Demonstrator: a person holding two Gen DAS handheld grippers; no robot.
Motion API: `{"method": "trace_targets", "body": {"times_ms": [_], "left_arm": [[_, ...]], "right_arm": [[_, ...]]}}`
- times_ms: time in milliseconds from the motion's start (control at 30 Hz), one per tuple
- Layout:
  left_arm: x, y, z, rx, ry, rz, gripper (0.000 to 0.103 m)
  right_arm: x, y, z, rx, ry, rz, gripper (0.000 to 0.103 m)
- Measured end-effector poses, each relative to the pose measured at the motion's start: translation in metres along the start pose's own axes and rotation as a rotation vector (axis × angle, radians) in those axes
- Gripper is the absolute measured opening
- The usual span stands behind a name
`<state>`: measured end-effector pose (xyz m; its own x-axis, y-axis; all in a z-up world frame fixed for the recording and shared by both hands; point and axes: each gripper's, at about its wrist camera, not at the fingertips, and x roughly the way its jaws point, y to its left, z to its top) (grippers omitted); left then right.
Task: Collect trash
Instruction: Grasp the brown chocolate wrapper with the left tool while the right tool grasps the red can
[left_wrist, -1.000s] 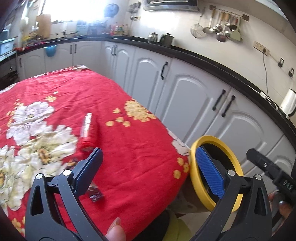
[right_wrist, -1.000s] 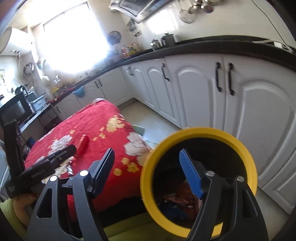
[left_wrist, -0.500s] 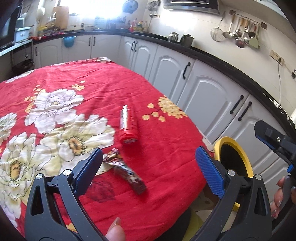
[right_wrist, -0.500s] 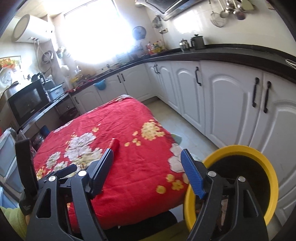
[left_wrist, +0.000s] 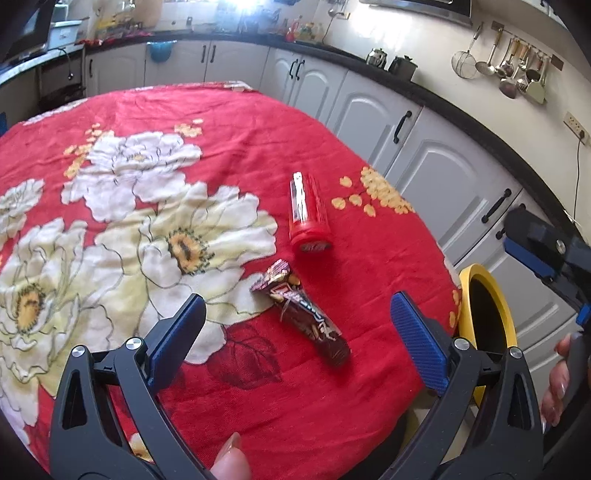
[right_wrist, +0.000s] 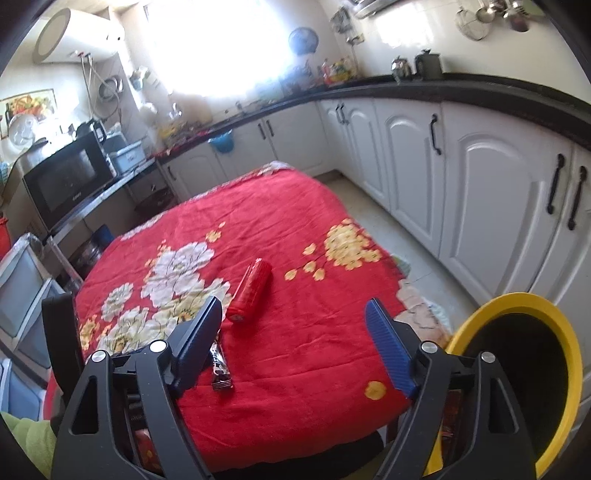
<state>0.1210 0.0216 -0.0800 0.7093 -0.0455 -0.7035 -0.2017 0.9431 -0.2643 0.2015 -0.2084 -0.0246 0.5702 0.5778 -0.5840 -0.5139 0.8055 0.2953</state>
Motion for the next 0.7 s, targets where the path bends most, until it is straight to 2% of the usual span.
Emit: {"method": "trace_targets", "body": {"times_ms": [67, 133, 167, 233, 267, 333, 400, 467, 667, 700], "left_arm": [[0.004, -0.001, -0.002, 0.005, 0.01, -0.004, 0.087], [0.008, -0.002, -0.004, 0.008, 0.022, 0.0, 0.072], [0.011, -0.003, -0.005, 0.01, 0.03, 0.003, 0.069], [0.018, -0.004, -0.007, 0.016, 0.049, 0.002, 0.052], [0.021, -0.003, -0.008, 0.019, 0.056, -0.008, 0.048], [0.024, -0.001, -0.009, 0.026, 0.051, -0.01, 0.033], [0.025, 0.004, -0.009, 0.012, 0.051, -0.026, 0.025], [0.025, 0.009, -0.008, 0.002, 0.052, -0.048, 0.023], [0.024, 0.014, -0.006, -0.022, 0.055, -0.084, 0.017], [0.024, 0.015, -0.005, -0.027, 0.059, -0.093, 0.014]], "right_arm": [[0.011, 0.002, 0.001, 0.004, 0.025, 0.023, 0.078], [0.024, 0.005, 0.005, 0.006, 0.055, 0.041, 0.078], [0.03, 0.006, 0.006, 0.005, 0.067, 0.048, 0.078], [0.045, 0.01, 0.01, 0.008, 0.093, 0.059, 0.078], [0.053, 0.012, 0.013, 0.007, 0.109, 0.064, 0.078], [0.068, 0.016, 0.017, 0.0, 0.136, 0.084, 0.078], [0.084, 0.019, 0.02, 0.003, 0.168, 0.099, 0.077], [0.104, 0.022, 0.021, 0.002, 0.206, 0.089, 0.077], [0.146, 0.027, 0.021, 0.04, 0.285, 0.096, 0.067], [0.151, 0.028, 0.021, 0.052, 0.295, 0.102, 0.066]]}}
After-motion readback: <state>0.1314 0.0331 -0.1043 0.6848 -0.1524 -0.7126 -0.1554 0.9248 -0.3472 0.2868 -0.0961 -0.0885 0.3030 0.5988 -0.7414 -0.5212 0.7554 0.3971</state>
